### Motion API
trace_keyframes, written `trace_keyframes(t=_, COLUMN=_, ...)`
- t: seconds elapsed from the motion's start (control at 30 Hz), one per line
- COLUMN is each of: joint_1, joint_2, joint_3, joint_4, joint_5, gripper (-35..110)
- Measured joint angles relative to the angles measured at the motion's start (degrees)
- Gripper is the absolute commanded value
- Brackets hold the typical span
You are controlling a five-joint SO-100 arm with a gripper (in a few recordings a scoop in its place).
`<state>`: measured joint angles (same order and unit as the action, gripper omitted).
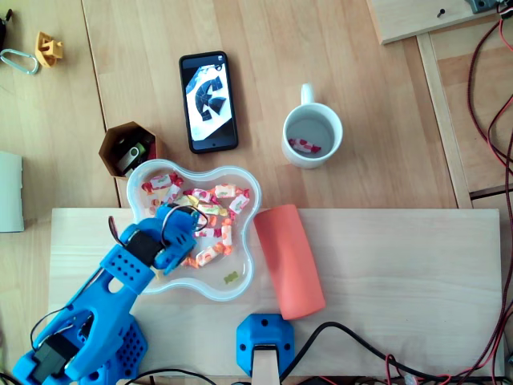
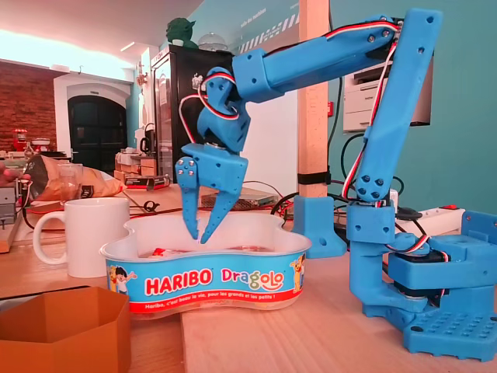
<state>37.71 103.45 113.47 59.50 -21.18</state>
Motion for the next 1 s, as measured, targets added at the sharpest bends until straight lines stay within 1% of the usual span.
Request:
trace_keyframes(t=0.07, joint_1=-1.1, joint_2=-0.7, joint_3=0.0, joint_4=0.0, joint_5=0.4, gripper=14)
trace_keyframes(t=0.13, joint_1=-1.8, joint_2=-0.9, joint_3=0.0, joint_4=0.0, joint_5=0.2, gripper=14)
trace_keyframes(t=0.6, joint_1=-1.8, joint_2=-7.1, joint_3=2.1, joint_4=-1.2, joint_5=0.4, gripper=5)
trace_keyframes(t=0.8, joint_1=-1.8, joint_2=-7.2, joint_3=2.0, joint_4=-1.2, joint_5=0.4, gripper=-4)
trace_keyframes(t=1.0, joint_1=-1.8, joint_2=-7.7, joint_3=2.0, joint_4=-1.2, joint_5=1.1, gripper=-4)
